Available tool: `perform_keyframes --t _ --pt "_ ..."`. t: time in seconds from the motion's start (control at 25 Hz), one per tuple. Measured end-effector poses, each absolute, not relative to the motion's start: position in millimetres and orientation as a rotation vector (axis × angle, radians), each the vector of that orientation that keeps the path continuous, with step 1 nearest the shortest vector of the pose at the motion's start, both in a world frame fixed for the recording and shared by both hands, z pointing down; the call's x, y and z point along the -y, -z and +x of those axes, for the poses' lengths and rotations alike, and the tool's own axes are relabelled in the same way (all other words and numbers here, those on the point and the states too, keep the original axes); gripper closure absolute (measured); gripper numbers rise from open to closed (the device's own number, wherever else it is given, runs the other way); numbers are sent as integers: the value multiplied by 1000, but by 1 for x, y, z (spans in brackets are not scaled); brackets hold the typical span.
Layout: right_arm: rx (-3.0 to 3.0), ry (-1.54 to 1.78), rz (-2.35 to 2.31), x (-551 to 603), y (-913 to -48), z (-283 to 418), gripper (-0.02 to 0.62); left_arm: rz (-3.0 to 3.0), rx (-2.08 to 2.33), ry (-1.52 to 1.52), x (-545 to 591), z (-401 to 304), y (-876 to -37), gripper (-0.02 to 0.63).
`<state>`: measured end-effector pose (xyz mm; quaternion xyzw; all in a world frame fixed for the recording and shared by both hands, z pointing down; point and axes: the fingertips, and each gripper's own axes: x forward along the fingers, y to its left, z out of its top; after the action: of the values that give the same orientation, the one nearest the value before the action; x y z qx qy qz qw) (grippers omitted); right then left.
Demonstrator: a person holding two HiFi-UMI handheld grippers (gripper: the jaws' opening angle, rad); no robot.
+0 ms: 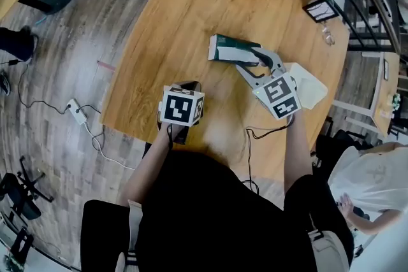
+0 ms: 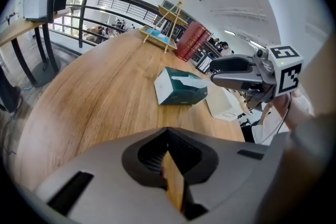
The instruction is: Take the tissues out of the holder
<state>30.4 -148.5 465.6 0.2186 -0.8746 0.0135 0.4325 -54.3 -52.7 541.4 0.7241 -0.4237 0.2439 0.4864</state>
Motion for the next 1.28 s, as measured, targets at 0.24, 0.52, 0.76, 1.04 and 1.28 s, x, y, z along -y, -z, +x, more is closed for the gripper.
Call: perform_keyframes --t 0.24,0.52,0.76,1.04,1.28 --pt "2257 -187 798 137 -450 49 442 1796 1031 -607 56 -52 -533 595" --pt "2336 -359 1076 116 -430 58 525 1840 1041 -617 57 -47 -521 595" --pt "2383 -548 1267 88 -424 61 583 1876 1039 -625 53 -42 -511 595" --pt "2274 -781 1438 52 -442 70 584 1915 1043 -665 46 -35 -506 595" --pt "2193 -846 1485 34 -448 73 584 1958 1027 -696 37 -27 -500 595"
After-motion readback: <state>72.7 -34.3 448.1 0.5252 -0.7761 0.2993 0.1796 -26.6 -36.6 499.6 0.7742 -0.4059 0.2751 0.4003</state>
